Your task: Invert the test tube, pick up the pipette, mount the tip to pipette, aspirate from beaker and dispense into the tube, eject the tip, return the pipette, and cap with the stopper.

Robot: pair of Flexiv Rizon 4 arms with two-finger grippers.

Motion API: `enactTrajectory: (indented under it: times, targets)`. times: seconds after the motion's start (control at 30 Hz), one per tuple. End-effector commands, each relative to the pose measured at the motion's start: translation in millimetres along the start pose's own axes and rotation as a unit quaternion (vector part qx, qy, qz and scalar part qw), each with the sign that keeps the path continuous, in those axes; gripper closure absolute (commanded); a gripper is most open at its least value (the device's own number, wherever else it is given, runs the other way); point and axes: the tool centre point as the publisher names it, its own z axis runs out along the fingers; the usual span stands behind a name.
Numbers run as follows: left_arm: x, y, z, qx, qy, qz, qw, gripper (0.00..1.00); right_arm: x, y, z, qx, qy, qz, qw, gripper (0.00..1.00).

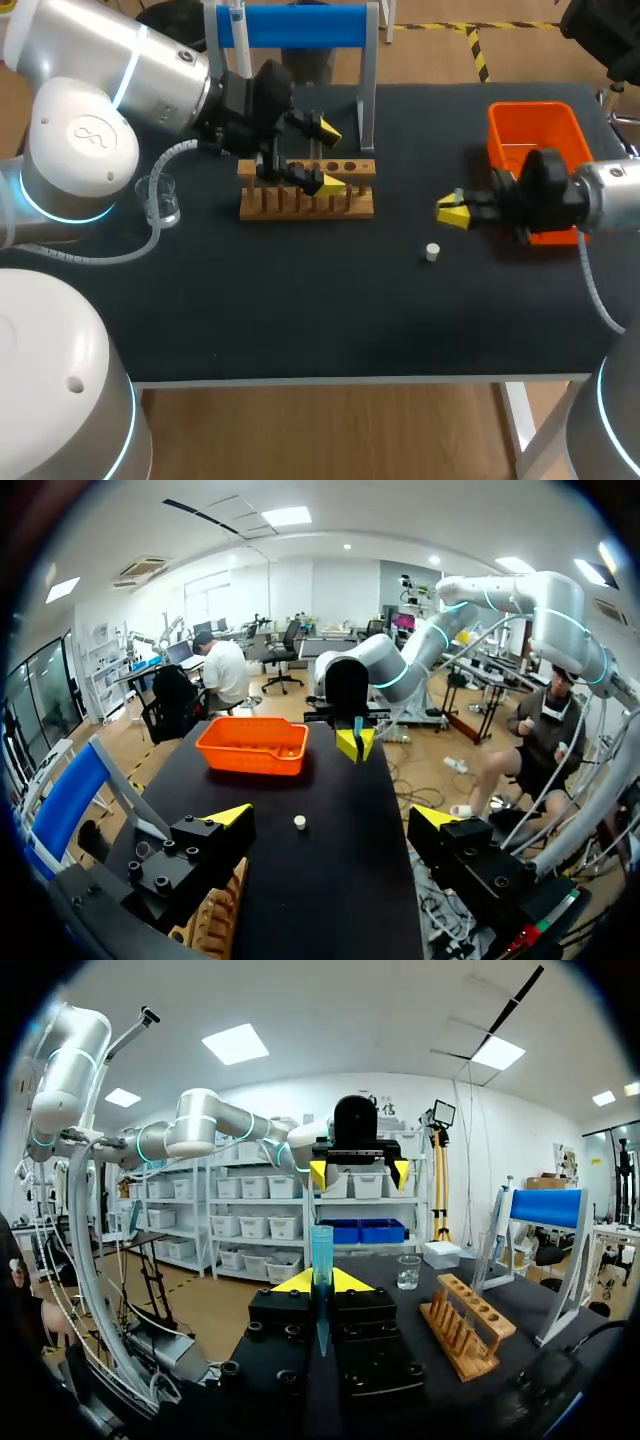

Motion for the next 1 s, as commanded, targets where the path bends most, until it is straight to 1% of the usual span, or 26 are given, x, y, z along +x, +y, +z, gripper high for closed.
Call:
enactTrajectory:
  times: [0.03, 0.2, 0.33, 0.53, 1.0]
  targets:
    - [0.4, -0.2, -1, -0.001, 0.001, 0.0, 1.0, 0.0, 5, -5, -13, 0.003, -0.003, 0.003, 1.0, 1.0]
    - [0.4, -0.2, -1, -0.001, 0.001, 0.0, 1.0, 0.0, 7, -10, -21, 0.007, -0.003, 0.006, 1.0, 1.0]
    - [0.4, -0.2, -1, -0.001, 0.001, 0.0, 1.0, 0.0, 8, -12, -25, 0.002, -0.005, 0.008, 1.0, 1.0]
    - [0.4, -0.2, -1, -0.001, 0.001, 0.0, 1.0, 0.0, 8, -14, -26, -0.002, -0.008, 0.011, 1.0, 1.0]
    - [0.4, -0.2, -1, -0.001, 0.001, 0.0, 1.0, 0.0, 9, -15, -27, 0.002, -0.01, 0.015, 1.0, 1.0]
